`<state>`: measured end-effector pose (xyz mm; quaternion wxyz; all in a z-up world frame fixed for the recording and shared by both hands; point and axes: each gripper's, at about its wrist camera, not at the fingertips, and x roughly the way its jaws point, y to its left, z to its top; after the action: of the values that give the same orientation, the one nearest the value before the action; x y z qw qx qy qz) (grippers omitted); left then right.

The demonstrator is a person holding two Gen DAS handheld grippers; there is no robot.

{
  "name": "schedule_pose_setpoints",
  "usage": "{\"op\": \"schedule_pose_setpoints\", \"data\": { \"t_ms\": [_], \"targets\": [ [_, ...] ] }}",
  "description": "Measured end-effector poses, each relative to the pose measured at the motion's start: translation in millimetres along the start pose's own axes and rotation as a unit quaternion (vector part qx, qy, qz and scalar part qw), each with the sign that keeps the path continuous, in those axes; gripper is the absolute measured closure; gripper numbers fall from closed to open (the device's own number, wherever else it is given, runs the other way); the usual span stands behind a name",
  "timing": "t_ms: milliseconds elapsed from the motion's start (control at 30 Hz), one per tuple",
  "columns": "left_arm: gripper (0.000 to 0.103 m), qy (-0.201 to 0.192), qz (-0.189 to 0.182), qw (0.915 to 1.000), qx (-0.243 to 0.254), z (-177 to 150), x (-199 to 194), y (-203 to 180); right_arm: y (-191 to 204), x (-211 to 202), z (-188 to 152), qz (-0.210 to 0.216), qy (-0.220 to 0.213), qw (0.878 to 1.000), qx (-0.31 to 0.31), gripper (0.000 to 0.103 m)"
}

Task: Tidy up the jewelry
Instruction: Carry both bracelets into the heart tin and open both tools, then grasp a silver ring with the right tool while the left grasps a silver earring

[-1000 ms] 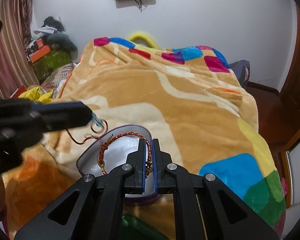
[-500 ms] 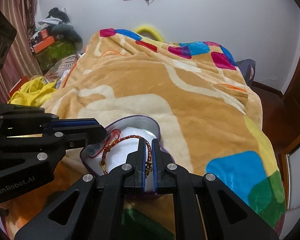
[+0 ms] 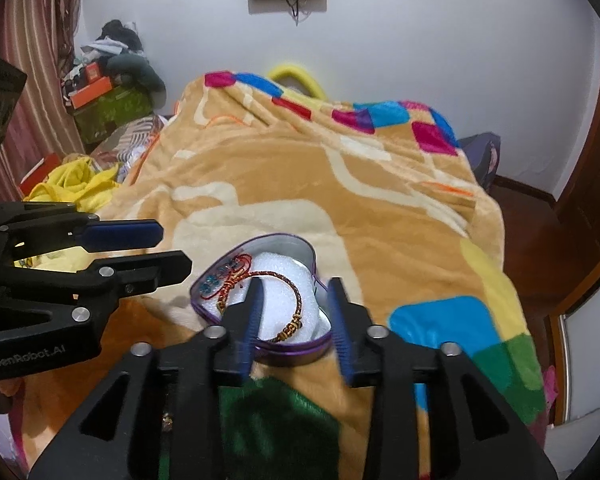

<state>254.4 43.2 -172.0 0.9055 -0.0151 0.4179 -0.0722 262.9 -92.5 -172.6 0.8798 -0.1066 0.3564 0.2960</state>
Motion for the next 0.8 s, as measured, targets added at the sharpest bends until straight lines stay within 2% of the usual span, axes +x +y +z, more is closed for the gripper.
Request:
{"op": "schedule_pose_setpoints", "data": {
  "t_ms": [133,367,800],
  "targets": [
    [0.057,-0.009,0.004,0.9999,-0.004,-5.3,-17.5,-1.6,2.0,-19.3,-0.7,-0.005,-0.014,1.0,-0.001,0.069],
    [0.054,-0.018,0.006,0.9998,-0.006,-23.2,-45.5,-7.2,4.3,-49.7,-15.2,-0.012,-0.026,1.0,-0.001,0.068],
    [0.053,0.023,-0.003,0.9997,-0.001,-67.9,-47.0,-19.0,4.1,-53.6,-61.6,-0.013,0.016,1.0,0.02,0.068]
  ]
}}
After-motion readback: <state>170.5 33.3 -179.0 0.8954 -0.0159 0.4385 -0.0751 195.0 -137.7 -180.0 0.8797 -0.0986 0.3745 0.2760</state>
